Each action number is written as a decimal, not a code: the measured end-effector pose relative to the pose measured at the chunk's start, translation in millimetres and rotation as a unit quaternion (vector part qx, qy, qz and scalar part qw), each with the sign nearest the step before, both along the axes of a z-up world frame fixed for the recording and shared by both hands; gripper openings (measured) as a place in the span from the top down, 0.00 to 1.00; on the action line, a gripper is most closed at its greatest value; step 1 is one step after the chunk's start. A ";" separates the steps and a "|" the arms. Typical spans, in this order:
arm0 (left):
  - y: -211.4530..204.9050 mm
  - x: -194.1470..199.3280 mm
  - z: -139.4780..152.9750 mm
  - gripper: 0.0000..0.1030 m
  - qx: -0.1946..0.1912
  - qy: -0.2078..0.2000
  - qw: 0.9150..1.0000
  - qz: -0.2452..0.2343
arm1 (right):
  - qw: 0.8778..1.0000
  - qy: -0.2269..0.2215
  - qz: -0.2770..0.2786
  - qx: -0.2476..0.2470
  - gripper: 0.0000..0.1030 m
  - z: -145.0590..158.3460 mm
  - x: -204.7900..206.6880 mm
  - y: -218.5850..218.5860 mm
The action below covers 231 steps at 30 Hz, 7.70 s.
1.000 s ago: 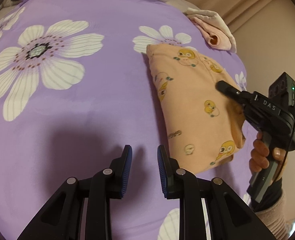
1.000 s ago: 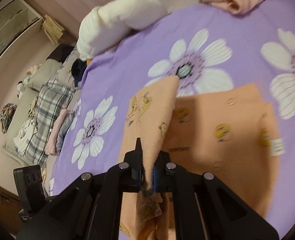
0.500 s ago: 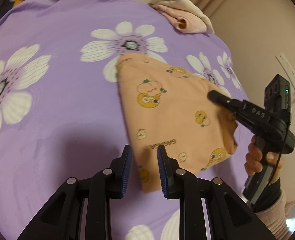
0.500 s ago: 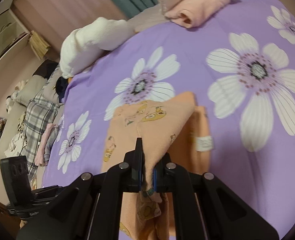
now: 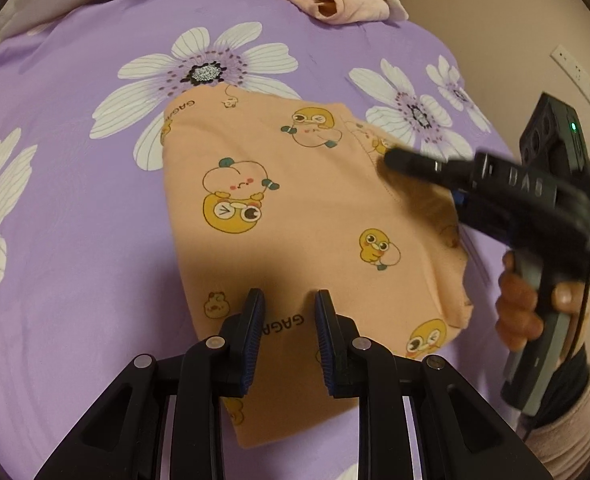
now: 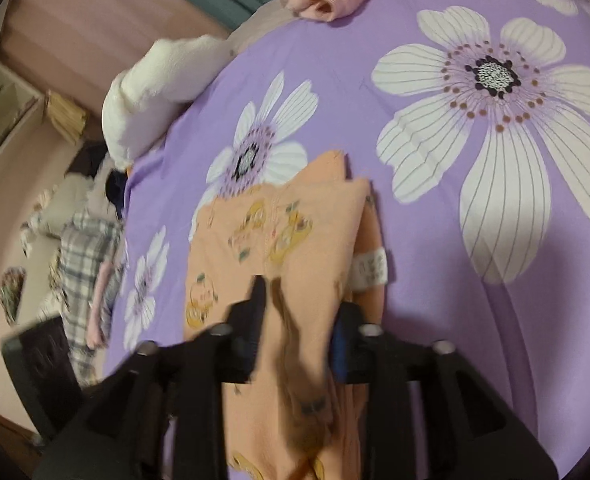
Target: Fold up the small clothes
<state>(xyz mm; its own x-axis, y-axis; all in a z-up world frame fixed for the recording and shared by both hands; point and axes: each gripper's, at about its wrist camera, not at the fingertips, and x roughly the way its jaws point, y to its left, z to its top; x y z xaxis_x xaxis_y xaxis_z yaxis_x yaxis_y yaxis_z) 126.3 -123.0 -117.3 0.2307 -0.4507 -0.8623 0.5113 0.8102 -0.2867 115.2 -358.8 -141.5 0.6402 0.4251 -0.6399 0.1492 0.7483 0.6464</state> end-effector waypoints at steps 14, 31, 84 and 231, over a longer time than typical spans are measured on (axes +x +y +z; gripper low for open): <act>-0.9 1.3 -1.0 0.78 0.004 -0.001 1.000 -0.006 | 0.996 -0.078 -0.002 -0.044 0.91 36.1 28.1 -2.6; -0.9 4.7 -1.4 0.78 0.002 0.010 1.000 -0.003 | 0.986 -0.047 0.006 -0.157 0.88 48.4 13.5 -2.2; 6.9 31.0 16.2 0.78 0.011 -0.074 0.996 0.052 | 0.959 -0.006 0.130 -0.252 0.92 -3.7 -73.6 66.2; 20.6 45.7 -25.2 0.61 -0.134 0.076 0.983 0.101 | 0.989 0.001 0.069 -0.134 0.78 -3.5 2.0 50.6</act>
<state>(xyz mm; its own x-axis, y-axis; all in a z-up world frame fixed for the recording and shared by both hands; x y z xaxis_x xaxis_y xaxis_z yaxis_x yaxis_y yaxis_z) 172.0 -102.4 -142.5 0.2155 -0.6247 -0.7505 0.2827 0.7756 -0.5644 117.3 -308.2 -145.0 0.5869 0.3235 -0.7422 0.0352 0.9057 0.4225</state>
